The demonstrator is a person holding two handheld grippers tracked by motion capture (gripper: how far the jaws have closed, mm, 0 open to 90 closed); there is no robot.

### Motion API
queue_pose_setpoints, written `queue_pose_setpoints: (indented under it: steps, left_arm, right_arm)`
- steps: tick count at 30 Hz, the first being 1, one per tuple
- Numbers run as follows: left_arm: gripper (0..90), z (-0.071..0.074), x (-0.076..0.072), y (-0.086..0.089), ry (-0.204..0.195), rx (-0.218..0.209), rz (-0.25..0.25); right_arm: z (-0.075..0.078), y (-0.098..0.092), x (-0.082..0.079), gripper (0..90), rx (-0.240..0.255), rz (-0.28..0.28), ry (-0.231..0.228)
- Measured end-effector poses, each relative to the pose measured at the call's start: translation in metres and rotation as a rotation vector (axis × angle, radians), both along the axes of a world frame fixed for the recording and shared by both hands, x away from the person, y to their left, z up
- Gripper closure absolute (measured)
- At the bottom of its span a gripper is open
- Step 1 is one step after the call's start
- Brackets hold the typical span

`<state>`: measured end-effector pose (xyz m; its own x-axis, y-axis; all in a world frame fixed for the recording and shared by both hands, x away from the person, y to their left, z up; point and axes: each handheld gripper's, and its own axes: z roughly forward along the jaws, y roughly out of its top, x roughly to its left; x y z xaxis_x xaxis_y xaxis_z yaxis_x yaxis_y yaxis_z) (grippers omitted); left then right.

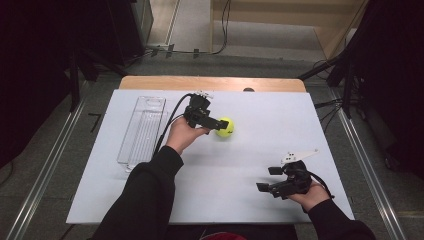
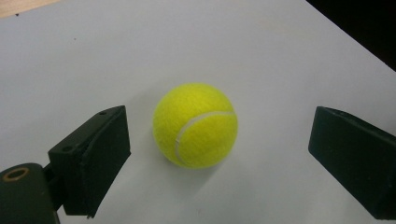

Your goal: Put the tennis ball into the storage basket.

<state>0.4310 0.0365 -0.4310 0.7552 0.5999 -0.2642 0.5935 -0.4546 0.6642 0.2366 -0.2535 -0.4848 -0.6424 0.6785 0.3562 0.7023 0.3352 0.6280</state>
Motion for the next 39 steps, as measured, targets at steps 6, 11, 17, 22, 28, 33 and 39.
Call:
queue_pose_setpoints:
  steps: [6,11,17,22,28,33,39]
  left_arm:
    - [6.5,0.0,0.006,-0.005,-0.01,-0.003,0.003]
    - [6.5,0.0,0.009,-0.014,-0.017,0.011,0.003]
    - [6.5,0.0,0.014,-0.021,-0.004,-0.002,0.003]
    - [6.5,0.002,0.018,-0.027,-0.012,-0.006,0.004]
    - [6.6,0.0,0.024,-0.034,-0.015,-0.002,0.013]
    - [7.9,-0.004,0.026,-0.033,-0.02,-0.006,0.026]
    - [7.9,-0.003,0.028,-0.03,-0.03,-0.019,0.033]
  right_arm:
    - [0.0,0.0,0.0,12.7,0.001,0.001,0.0]
    - [0.0,-0.001,0.0,12.7,0.002,-0.002,0.002]
    - [0.0,0.0,0.0,12.7,0.001,0.001,0.001]
    - [0.0,-0.001,0.0,12.7,0.003,-0.001,-0.001]
    - [0.0,0.0,0.0,12.7,0.005,0.0,0.002]
    - [0.0,-0.001,0.0,12.7,0.006,0.002,-0.002]
    - [0.0,-0.001,0.0,12.7,0.007,0.004,0.001]
